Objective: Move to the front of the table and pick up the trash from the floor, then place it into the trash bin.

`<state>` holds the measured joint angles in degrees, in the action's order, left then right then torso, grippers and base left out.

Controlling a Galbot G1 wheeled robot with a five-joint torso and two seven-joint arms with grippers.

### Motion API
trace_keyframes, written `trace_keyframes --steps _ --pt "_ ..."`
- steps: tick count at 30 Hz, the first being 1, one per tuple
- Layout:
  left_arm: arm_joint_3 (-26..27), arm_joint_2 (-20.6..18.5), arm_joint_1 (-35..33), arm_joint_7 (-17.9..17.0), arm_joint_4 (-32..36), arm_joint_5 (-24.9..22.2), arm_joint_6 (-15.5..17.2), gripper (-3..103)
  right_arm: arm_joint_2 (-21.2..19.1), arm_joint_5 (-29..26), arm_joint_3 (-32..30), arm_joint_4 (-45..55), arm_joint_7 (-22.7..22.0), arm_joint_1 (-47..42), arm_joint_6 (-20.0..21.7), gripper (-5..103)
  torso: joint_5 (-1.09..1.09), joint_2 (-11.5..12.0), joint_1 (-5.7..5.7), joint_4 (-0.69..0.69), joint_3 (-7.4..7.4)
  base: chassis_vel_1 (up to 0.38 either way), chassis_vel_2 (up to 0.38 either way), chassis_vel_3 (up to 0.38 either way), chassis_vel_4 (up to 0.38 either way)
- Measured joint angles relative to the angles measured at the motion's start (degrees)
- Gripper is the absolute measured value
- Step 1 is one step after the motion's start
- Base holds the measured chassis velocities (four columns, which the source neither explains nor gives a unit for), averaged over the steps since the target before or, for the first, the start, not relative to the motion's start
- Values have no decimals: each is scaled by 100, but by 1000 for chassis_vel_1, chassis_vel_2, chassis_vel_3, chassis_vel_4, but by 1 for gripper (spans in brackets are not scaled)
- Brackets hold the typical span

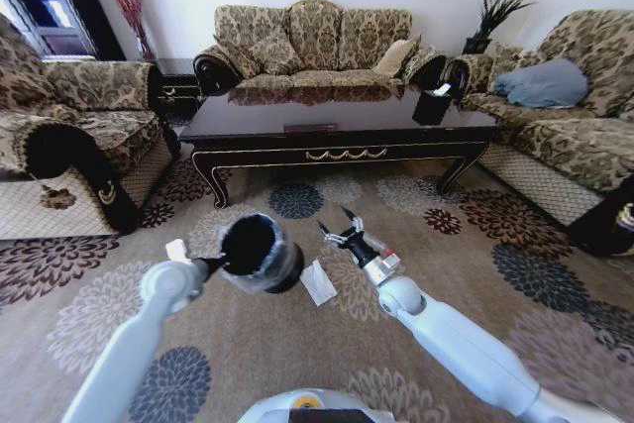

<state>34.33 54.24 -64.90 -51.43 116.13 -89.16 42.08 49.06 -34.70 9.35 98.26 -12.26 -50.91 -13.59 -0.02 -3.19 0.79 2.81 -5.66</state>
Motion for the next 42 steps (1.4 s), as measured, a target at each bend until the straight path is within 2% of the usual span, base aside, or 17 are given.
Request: trace_keyframes --steps 4,5,8,15,22,27,28,33,42 --pt "536 -356 -110 -166 172 -231 5 0 105 -997 330 -15 -833 -37 815 100 1 0 0 3 0 0 0 0 0" --pt "536 -356 -110 -166 172 -231 5 0 105 -997 330 -15 -833 -37 815 100 1 0 0 3 0 0 0 0 0" --pt "971 -567 -241 -308 349 -528 8 0 320 -1652 649 -189 -1310 76 1386 100 1 0 0 1 0 0 0 0 0" --pt "1473 -729 -334 -446 556 -929 8 0 603 -1699 1270 -762 -1466 339 1978 100 0 0 0 3 0 0 0 0 0" --pt "1713 -868 -351 -466 600 -1187 8 0 910 -1474 1764 -1490 -1388 673 1969 100 1 -1 0 3 0 0 0 0 0" --pt "1794 -873 -429 -467 786 -1250 8 0 1390 -1457 2077 -2322 -1225 1109 1880 100 0 0 0 1 0 0 0 0 0" --pt "1794 -873 -429 -467 786 -1250 8 0 1390 -1457 2077 -2322 -1225 1109 1880 100 0 0 0 1 0 0 0 0 0" --pt "1971 -939 -587 -466 983 -1340 9 0 1950 -1451 2144 -3120 -1005 1291 1812 100 2 0 0 1 -1 0 0 0 0" --pt "2082 -997 -693 -465 1054 -1371 8 0 2358 -1585 2019 -3774 -1008 1285 1794 100 1 0 0 3 0 0 0 0 0"
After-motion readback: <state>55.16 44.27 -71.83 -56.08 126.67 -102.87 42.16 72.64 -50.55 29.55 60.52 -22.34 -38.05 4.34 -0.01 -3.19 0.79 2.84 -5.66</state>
